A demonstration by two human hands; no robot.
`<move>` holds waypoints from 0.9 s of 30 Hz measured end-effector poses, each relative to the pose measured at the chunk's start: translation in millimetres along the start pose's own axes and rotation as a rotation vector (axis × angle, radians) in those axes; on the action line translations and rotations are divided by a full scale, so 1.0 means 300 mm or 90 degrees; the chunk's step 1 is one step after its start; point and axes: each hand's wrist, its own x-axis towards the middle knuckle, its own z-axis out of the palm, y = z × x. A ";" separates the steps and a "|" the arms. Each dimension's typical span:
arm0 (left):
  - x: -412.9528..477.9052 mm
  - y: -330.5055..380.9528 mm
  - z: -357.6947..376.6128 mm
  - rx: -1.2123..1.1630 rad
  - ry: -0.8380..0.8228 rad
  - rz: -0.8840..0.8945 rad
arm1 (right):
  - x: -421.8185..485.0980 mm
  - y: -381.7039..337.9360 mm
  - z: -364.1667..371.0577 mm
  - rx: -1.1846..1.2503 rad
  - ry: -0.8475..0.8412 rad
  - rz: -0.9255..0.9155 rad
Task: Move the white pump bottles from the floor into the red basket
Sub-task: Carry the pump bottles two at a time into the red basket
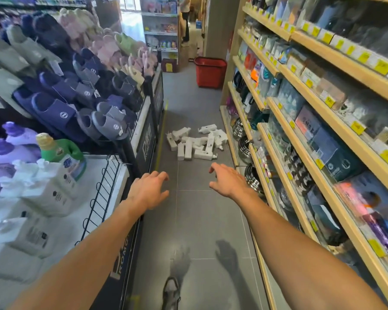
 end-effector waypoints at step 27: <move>0.994 -0.136 -0.163 0.023 -0.008 0.066 | 0.852 0.105 -0.217 -0.024 0.043 0.057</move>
